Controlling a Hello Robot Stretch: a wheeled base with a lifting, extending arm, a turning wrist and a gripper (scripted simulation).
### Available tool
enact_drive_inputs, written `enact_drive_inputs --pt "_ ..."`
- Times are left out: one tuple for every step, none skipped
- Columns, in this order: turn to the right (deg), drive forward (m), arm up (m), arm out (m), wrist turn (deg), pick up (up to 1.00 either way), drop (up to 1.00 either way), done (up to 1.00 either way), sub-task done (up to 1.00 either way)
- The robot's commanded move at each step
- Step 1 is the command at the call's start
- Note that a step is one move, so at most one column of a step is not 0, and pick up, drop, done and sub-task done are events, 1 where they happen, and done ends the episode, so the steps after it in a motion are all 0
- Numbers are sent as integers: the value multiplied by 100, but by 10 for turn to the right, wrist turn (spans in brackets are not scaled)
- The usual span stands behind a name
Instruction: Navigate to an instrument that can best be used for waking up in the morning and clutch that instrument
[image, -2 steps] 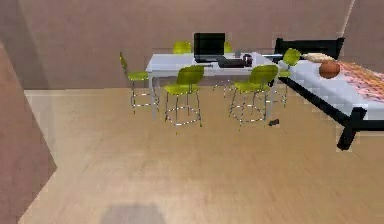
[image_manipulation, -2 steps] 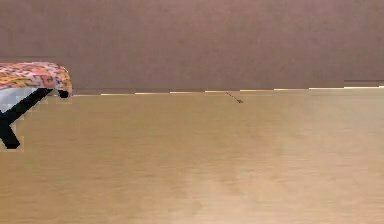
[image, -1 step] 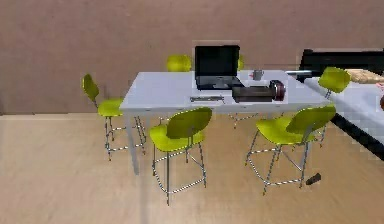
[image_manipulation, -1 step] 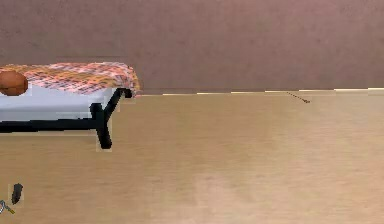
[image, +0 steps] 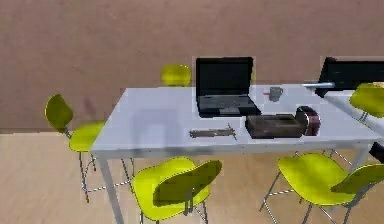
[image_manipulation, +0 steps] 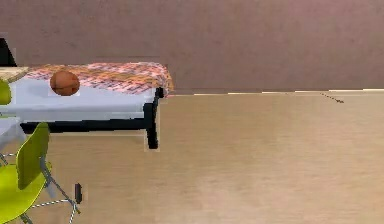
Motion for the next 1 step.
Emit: enact_drive_inputs --pt "-450 0 0 0 0 0 0 0 0"
